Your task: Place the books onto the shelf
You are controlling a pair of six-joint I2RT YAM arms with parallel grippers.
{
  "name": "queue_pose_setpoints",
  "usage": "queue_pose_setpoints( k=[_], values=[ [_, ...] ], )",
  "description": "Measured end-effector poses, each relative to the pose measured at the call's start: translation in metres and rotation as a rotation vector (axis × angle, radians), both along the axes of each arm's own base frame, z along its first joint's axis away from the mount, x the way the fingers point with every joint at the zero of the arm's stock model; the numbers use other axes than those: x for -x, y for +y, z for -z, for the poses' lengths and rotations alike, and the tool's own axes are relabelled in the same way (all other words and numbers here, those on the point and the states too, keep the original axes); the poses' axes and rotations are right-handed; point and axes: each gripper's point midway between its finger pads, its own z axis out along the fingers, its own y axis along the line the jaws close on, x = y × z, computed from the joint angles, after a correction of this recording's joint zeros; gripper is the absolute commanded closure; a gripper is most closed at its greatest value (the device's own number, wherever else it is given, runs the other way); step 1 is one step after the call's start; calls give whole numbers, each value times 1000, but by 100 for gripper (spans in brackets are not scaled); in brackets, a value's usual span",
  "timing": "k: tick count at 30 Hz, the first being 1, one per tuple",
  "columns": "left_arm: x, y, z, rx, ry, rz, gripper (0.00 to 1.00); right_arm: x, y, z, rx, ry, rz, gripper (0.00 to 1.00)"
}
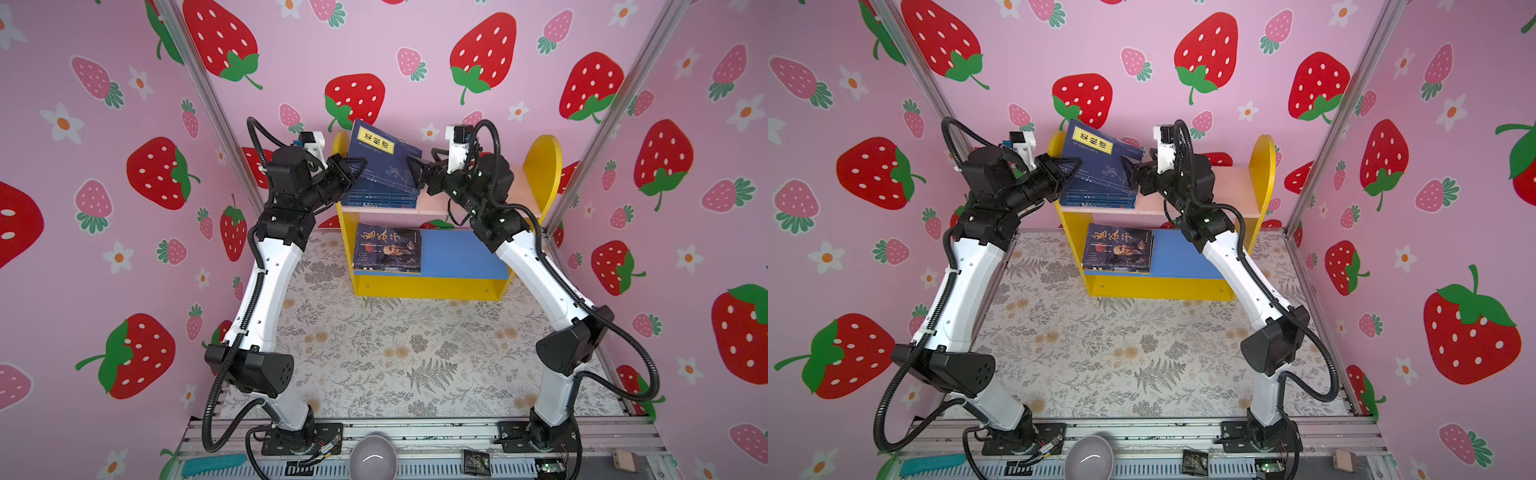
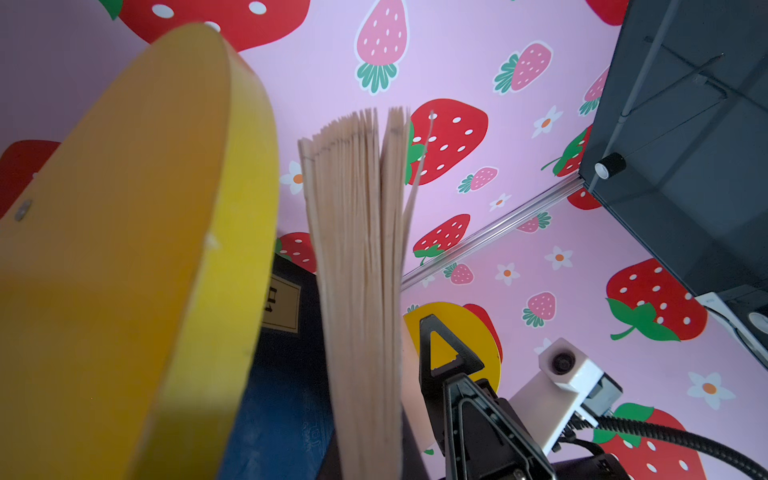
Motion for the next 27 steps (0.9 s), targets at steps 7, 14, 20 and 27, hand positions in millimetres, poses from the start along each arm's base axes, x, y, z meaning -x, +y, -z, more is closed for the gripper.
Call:
queue_pose_setpoints(
  k=[7,14,20,27],
  values=[
    [-1,0,3,-1,7,-2,100,-5,8,10,43,8,19,15],
    [-4,1,10,-4,22,-10,100,-20,22,40,96,50,40,16],
    [-3,3,11,-9,23,-21,91,-19,24,41,110,47,65,19],
    [10,7,1,-36,-18,-34,39,-19,24,43,106,42,101,19]
  ],
)
